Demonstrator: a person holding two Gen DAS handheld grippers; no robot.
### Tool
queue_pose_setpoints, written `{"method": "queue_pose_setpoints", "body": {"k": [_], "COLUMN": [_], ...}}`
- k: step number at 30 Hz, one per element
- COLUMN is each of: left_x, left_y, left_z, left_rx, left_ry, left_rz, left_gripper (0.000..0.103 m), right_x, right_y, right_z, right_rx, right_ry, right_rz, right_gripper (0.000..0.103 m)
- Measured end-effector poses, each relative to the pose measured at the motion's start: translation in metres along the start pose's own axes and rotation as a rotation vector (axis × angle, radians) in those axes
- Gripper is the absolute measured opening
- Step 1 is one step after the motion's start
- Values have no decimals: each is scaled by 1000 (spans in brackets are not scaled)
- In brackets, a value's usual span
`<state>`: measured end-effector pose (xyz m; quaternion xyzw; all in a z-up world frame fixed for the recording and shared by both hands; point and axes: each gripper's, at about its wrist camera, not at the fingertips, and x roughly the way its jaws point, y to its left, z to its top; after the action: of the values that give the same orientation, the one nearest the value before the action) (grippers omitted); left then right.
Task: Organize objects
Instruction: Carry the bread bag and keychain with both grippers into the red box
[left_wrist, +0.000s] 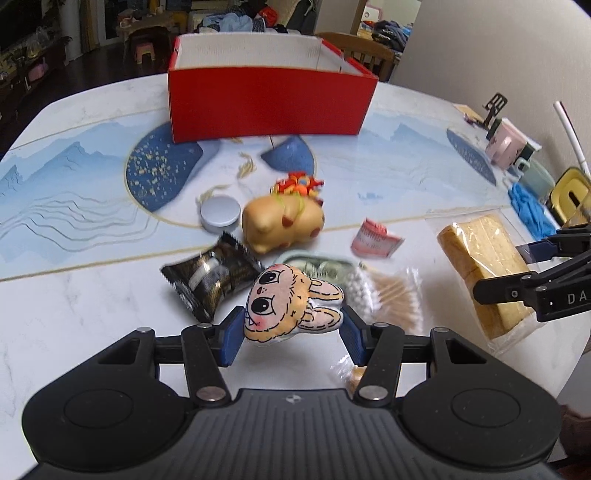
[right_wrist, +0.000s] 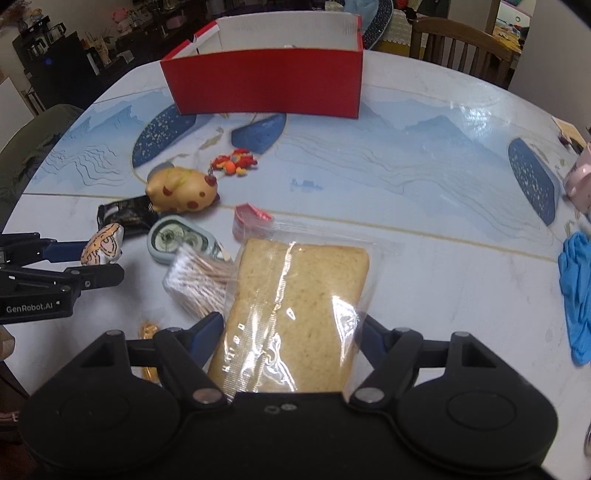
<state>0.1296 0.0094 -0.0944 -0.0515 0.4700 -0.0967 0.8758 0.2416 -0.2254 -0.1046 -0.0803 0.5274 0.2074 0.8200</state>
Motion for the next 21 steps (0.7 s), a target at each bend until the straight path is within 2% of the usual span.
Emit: {"method": "queue_pose_setpoints", "body": {"k": [11,21], "left_x": [-14,-9], "left_y": [-1,5], "left_z": [56,122], "left_rx": [24,49], "left_ry": [-45,-97], "left_rz": [25,41], "left_gripper": [54,54], "right_x": [-20,-19], "right_y": [6,7], "right_z": [64,132], "right_rx": [-116,-201], "right_ry": [-64,-113], "right_rz": [30,39], "right_gripper": [76,76]}}
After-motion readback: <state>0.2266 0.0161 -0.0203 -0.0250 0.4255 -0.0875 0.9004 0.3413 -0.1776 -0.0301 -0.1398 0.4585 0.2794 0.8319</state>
